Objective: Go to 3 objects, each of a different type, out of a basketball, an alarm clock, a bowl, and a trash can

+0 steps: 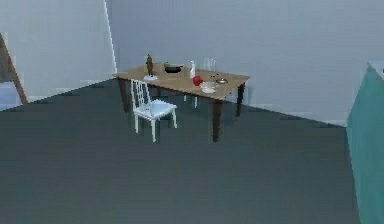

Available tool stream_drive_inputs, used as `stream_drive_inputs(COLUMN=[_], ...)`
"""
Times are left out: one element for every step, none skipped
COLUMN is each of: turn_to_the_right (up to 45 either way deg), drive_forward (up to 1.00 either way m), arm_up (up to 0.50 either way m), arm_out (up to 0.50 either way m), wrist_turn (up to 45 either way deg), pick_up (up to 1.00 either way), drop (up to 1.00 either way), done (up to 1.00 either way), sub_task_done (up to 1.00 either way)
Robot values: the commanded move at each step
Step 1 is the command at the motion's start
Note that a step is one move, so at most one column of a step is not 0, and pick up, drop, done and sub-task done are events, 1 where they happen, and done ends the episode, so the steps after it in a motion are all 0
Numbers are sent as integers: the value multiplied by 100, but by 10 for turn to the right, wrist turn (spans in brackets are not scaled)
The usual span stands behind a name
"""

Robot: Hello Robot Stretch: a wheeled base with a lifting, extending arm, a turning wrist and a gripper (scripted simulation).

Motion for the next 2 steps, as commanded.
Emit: stream_drive_inputs(turn_to_the_right=[0, 0], drive_forward=[100, 40], arm_up=[0, 0], arm_out=[0, 0], wrist_turn=[0, 0], pick_up=[0, 0], drop=[0, 0], done=[0, 0], sub_task_done=[0, 0])
